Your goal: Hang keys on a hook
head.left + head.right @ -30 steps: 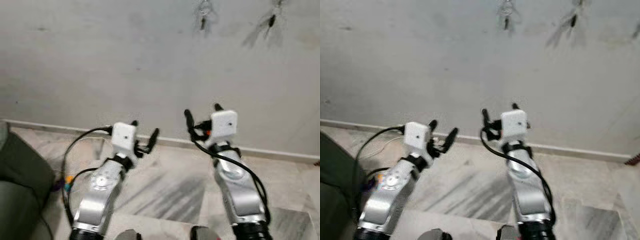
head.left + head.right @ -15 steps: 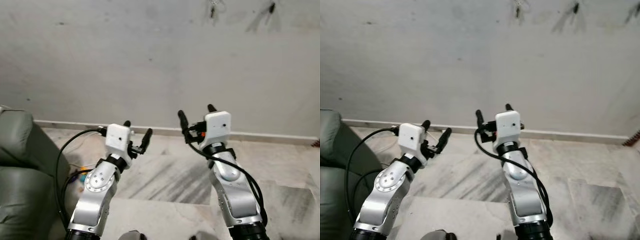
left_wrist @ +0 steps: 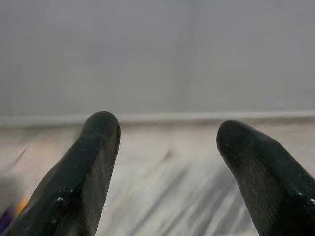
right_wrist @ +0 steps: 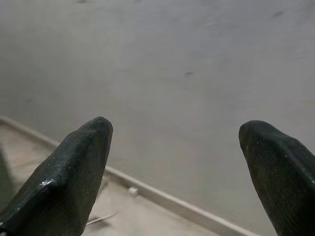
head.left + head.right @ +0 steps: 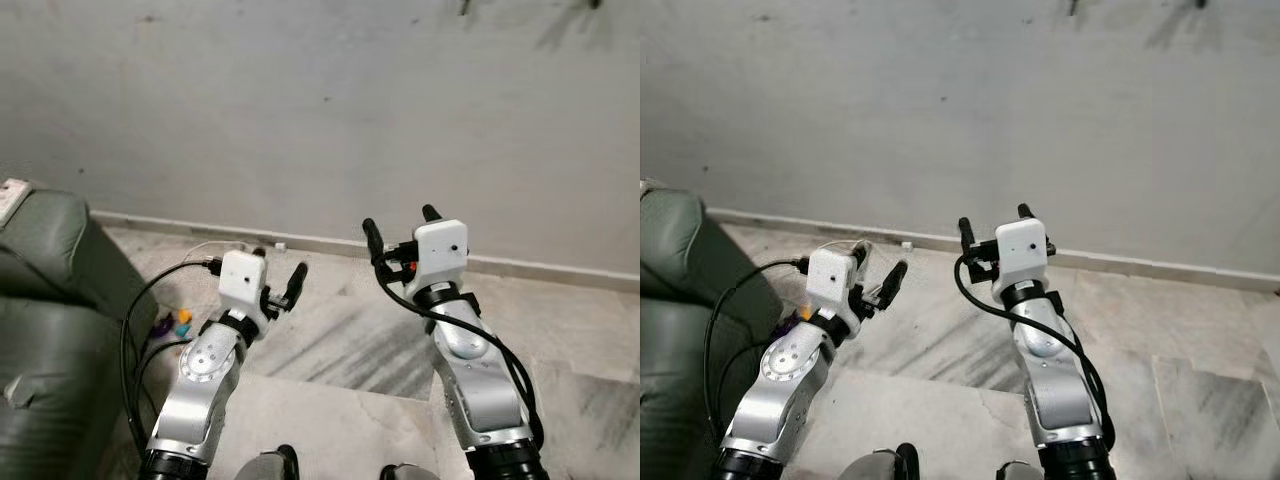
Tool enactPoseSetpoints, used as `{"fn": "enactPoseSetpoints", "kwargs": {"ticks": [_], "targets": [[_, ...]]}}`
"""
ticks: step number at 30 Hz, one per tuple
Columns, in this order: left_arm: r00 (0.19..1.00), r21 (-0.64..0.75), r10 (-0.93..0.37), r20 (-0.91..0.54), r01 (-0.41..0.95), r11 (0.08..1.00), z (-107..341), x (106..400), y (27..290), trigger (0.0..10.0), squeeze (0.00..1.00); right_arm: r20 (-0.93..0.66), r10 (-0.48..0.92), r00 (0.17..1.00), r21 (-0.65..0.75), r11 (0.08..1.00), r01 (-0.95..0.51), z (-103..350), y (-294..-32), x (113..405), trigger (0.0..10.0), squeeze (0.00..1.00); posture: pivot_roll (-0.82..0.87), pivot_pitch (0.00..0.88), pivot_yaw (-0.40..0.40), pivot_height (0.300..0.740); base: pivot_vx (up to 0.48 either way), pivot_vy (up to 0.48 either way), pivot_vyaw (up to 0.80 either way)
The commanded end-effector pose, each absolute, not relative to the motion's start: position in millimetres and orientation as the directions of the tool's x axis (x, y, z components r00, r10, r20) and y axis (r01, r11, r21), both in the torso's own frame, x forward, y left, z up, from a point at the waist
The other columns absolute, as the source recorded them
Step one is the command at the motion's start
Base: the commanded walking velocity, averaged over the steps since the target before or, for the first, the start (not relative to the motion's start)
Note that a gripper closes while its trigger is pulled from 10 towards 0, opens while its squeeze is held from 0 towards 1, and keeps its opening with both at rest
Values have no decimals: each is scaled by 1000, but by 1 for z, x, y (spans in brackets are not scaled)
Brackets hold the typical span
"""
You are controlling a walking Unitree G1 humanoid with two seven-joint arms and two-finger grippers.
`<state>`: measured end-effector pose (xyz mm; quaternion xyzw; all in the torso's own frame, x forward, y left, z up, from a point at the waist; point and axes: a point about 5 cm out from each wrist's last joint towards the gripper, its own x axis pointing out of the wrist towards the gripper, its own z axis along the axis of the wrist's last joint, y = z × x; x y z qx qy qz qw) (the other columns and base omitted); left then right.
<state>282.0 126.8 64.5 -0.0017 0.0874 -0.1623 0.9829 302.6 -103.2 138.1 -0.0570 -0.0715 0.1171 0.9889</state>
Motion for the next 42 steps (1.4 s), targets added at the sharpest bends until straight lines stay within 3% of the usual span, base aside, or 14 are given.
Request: {"fn": "enactPoseSetpoints", "kwargs": {"ticks": [1, 9, 15, 23, 29, 32, 42], "targets": [[921, 10, -301, -247, 313, 950, 41, 272, 135, 10000, 0, 67, 247, 967, -159, 959, -234, 120, -106, 302, 10000, 0, -19, 148, 48, 740, 0, 0, 800], [844, 50, -178, -506, 235, 971, -22, 243, 167, 10000, 0, -159, 236, 959, -227, 936, -268, 56, -122, 296, 10000, 0, -13, 144, 26, 740, 0, 0, 800], [713, 101, -60, -698, 181, 978, -61, 207, 192, 10000, 0, -387, 186, 903, -190, 942, -276, 4, -134, 280, 10000, 0, -14, 136, 13, 740, 0, 0, 779], [631, 83, -35, -775, 156, 984, -74, 195, 193, 10000, 0, -587, 139, 797, -210, 925, -316, -36, -143, 255, 10000, 0, -11, 129, 2, 740, 0, 0, 220], [613, 104, -55, -788, 222, 970, -75, 197, 190, 10000, 0, -692, 68, 719, -135, 966, -221, -56, -156, 233, 10000, 0, -8, 118, -1, 740, 0, 0, 0], [584, 133, -41, -810, 252, 959, -77, 193, 191, 10000, 0, -795, 14, 607, -165, 957, -238, -77, -171, 200, 10000, 0, 4, 117, -10, 740, 0, 0, 0], [533, 147, -9, -846, 251, 957, -85, 177, 200, 10000, 0, -831, 36, 556, -144, 950, -277, -84, -177, 185, 10000, 0, -6, 125, -3, 740, 0, 0, 0]]}}
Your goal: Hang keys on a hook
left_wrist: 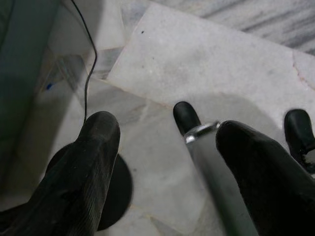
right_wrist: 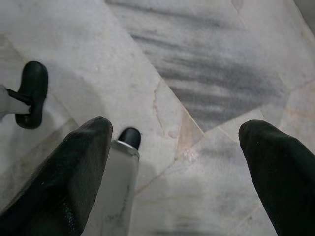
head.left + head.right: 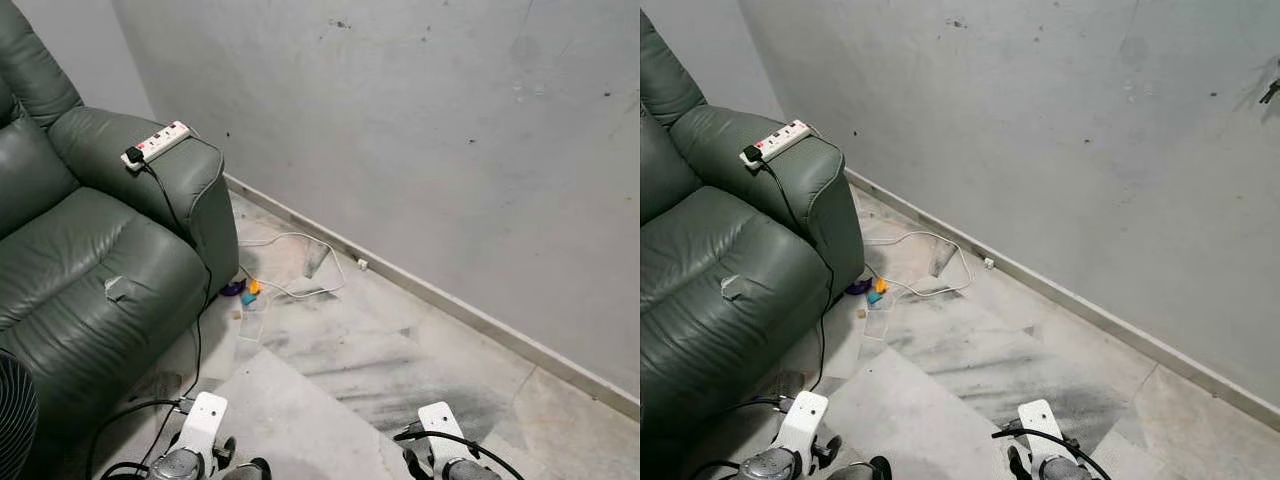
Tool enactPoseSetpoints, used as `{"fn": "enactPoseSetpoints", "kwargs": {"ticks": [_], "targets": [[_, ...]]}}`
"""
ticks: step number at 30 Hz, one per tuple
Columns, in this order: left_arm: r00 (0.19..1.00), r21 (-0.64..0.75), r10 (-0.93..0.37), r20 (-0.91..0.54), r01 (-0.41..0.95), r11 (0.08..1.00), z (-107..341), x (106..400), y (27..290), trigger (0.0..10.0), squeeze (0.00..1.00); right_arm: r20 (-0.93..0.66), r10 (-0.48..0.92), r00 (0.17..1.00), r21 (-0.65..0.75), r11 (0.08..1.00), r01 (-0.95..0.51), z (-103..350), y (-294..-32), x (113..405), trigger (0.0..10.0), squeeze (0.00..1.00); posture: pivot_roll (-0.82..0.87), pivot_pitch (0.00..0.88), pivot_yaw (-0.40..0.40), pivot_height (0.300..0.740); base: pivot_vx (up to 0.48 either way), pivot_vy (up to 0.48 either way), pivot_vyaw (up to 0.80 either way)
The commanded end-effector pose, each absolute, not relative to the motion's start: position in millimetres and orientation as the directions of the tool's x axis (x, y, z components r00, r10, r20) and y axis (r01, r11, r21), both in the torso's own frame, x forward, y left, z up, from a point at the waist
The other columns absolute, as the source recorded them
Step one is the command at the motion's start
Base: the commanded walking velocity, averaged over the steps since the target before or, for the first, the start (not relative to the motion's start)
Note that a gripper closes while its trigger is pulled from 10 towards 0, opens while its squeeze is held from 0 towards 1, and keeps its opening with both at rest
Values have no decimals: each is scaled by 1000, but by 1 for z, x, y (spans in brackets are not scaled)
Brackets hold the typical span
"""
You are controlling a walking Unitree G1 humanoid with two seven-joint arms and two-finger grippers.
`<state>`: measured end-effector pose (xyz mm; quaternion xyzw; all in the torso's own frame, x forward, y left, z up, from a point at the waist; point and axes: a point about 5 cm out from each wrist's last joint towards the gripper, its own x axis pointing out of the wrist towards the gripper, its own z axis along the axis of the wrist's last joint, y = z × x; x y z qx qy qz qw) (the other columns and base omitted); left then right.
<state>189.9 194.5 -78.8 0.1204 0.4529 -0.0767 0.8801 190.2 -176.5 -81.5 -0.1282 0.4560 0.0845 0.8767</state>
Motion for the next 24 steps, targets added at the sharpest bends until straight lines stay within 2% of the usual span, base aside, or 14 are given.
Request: {"fn": "enactPoseSetpoints", "kwargs": {"ticks": [1, 15, 24], "targets": [[522, 148, -4, -853, 250, 957, -86, 173, 201, 10000, 0, -832, 33, 554, -154, 946, -287, -84, -177, 185, 10000, 0, -7, 125, -1, 740, 0, 0, 800], [502, 160, -6, -865, 286, 945, -88, 169, 201, 10000, 0, -830, 71, 553, -158, 922, -355, -84, -166, 186, 10000, 0, -3, 125, 3, 740, 0, 0, 700], [499, 161, 0, -866, 279, 947, -89, 167, 201, 10000, 0, -838, 80, 540, -161, 909, -384, -87, -165, 181, 10000, 0, -7, 138, 2, 740, 0, 0, 0]]}}
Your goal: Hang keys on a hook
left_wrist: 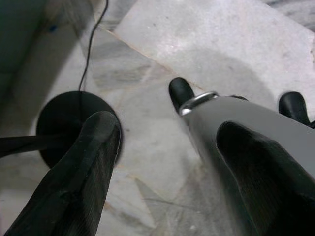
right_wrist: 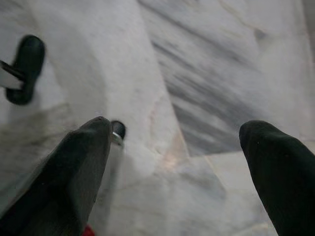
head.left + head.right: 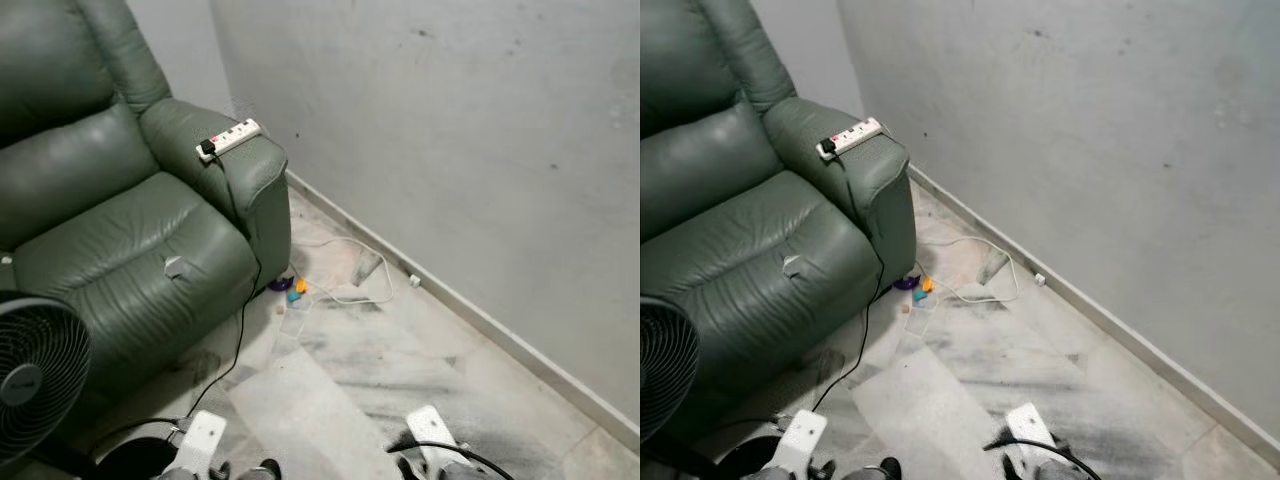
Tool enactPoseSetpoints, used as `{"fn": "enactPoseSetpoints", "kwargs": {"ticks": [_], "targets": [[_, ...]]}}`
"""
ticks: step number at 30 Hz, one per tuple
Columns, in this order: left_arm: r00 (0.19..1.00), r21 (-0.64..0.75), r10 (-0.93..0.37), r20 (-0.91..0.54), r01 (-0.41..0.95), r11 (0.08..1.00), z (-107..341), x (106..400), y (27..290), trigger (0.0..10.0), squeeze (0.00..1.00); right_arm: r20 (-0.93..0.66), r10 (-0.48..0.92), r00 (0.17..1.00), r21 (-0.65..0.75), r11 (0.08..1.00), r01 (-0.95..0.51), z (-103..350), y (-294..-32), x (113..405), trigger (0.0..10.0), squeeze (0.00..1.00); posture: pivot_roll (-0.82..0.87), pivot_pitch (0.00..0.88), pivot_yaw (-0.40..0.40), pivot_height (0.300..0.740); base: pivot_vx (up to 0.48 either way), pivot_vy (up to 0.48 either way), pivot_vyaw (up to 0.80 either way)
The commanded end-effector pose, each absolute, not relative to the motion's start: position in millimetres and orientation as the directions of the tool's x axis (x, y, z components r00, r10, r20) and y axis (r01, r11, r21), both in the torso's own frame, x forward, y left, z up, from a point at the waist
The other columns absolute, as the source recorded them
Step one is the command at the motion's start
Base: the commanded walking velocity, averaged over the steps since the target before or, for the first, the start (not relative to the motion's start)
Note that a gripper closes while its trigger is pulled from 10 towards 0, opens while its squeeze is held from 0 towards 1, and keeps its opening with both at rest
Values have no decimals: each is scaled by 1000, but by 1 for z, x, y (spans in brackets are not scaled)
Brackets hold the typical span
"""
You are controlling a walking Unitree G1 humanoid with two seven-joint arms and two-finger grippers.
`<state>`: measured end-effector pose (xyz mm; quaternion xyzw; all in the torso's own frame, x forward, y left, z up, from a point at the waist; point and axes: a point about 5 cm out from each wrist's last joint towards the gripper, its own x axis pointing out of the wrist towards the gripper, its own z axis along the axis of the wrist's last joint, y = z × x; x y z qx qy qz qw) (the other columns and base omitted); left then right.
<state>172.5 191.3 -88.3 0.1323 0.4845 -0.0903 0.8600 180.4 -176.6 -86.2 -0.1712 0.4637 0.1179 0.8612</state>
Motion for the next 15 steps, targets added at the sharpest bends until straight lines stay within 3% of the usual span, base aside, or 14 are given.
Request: {"fn": "enactPoseSetpoints", "kwargs": {"ticks": [1, 9, 15], "targets": [[501, 161, 2, -866, 276, 948, -89, 167, 201, 10000, 0, -838, 80, 540, -160, 910, -383, -87, -165, 181, 10000, 0, -7, 138, 2, 740, 0, 0, 0], [505, 167, 4, -863, 277, 946, -88, 169, 206, 10000, 0, -843, 86, 532, -162, 901, -403, -88, -164, 178, 10000, 0, -10, 147, 6, 740, 0, 0, 0], [504, 165, 0, -863, 282, 945, -87, 170, 206, 10000, 0, -845, 86, 528, -163, 898, -409, -88, -164, 178, 10000, 0, -13, 145, 6, 740, 276, 0, 0]]}}
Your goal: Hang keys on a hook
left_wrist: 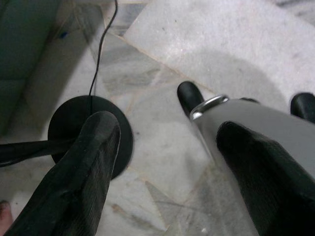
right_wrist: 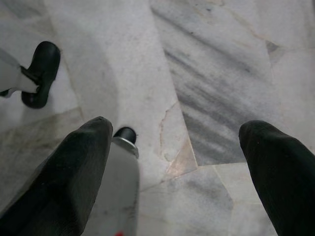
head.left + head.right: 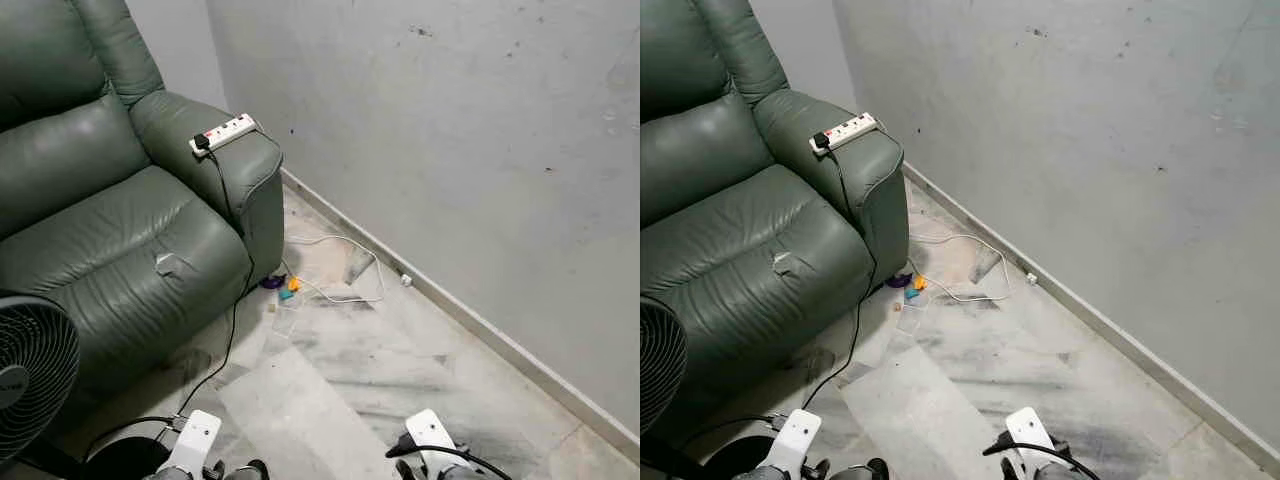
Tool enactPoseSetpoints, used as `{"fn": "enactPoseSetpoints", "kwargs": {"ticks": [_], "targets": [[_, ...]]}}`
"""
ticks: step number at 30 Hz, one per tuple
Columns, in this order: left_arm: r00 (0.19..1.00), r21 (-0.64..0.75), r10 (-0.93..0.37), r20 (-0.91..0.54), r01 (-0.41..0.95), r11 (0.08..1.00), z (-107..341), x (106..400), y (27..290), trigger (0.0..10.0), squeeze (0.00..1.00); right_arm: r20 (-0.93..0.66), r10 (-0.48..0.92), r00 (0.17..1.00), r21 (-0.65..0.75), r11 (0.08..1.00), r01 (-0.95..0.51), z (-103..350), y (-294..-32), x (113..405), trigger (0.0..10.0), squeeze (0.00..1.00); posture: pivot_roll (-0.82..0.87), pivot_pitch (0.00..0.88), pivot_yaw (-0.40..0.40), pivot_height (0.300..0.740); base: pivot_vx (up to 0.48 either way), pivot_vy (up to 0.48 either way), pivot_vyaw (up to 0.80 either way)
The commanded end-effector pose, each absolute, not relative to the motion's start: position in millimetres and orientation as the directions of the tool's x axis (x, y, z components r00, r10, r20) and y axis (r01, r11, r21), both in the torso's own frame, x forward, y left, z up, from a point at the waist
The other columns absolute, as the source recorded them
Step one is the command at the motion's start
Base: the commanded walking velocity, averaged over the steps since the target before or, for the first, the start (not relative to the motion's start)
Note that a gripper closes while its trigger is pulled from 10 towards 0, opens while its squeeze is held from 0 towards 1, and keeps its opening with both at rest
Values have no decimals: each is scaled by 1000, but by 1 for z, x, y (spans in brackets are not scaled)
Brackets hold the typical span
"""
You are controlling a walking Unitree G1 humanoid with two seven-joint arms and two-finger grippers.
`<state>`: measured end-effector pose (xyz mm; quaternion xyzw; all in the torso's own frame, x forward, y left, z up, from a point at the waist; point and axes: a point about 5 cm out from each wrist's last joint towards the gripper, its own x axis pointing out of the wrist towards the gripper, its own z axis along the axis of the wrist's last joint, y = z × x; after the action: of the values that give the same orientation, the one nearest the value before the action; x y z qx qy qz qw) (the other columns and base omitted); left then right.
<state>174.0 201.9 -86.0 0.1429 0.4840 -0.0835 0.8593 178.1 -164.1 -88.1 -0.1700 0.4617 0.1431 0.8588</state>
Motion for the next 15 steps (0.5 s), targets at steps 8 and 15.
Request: {"fn": "enactPoseSetpoints", "kwargs": {"ticks": [8, 15], "targets": [[504, 161, -10, -864, 294, 942, -88, 170, 202, 10000, 0, -848, 89, 523, -167, 891, -422, -89, -164, 177, 10000, 0, -13, 147, 6, 740, 299, 269, 0], [501, 158, -13, -865, 297, 942, -88, 170, 201, 10000, 0, -850, 91, 519, -168, 887, -431, -89, -164, 176, 10000, 0, -13, 147, 6, 740, 301, 289, 0]]}}
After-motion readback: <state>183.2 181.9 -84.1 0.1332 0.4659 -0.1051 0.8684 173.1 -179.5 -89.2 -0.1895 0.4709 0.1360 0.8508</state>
